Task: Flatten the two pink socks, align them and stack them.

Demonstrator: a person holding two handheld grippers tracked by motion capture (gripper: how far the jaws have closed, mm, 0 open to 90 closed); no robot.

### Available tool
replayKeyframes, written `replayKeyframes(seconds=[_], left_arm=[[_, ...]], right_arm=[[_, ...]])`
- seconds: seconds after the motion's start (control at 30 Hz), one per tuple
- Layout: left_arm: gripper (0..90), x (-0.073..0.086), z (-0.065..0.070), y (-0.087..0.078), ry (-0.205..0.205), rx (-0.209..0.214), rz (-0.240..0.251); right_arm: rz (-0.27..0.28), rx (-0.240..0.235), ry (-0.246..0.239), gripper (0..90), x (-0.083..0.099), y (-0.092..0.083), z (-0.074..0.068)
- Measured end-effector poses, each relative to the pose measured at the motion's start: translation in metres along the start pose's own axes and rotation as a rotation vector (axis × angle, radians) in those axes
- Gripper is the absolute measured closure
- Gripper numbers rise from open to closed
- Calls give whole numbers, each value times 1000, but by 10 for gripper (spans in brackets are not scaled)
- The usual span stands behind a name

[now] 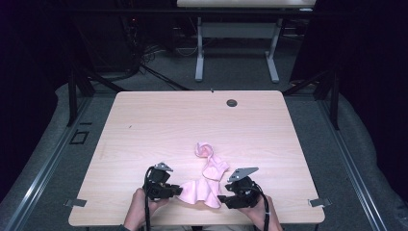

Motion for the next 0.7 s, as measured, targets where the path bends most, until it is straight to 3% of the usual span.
replayKeyframes(seconds=[0.13, 0.2, 0.3, 0.43, 0.53, 0.7], left_arm=[[847, 2, 2, 1, 25, -19, -6], [869, 2, 3, 1, 28, -31, 4], [881, 3, 4, 1, 29, -41, 12], [889, 6, 2, 2, 28, -48, 11], [890, 8, 3, 4, 11, -36, 20], [892, 11, 2, 5, 22, -47, 10]], right_arm=[[-55, 58, -3, 562, -3, 13, -4], [-70, 61, 3, 585, -3, 18, -6], [-80, 88, 0, 717, -4, 23, -7], [-73, 84, 15, 839, -2, 23, -4], [-68, 80, 30, 852, 1, 21, -1], [-61, 92, 60, 856, 9, 15, 6]])
Point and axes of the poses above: each handheld gripper's, and its own axes: y roughly forward along the jaws, x roughly out of its underside, z roughly to its right, the point moved 8 cm from there along y, roughly forward along the jaws, and after that the axes turned 13 degrees about -z, right-handed, at the moved point
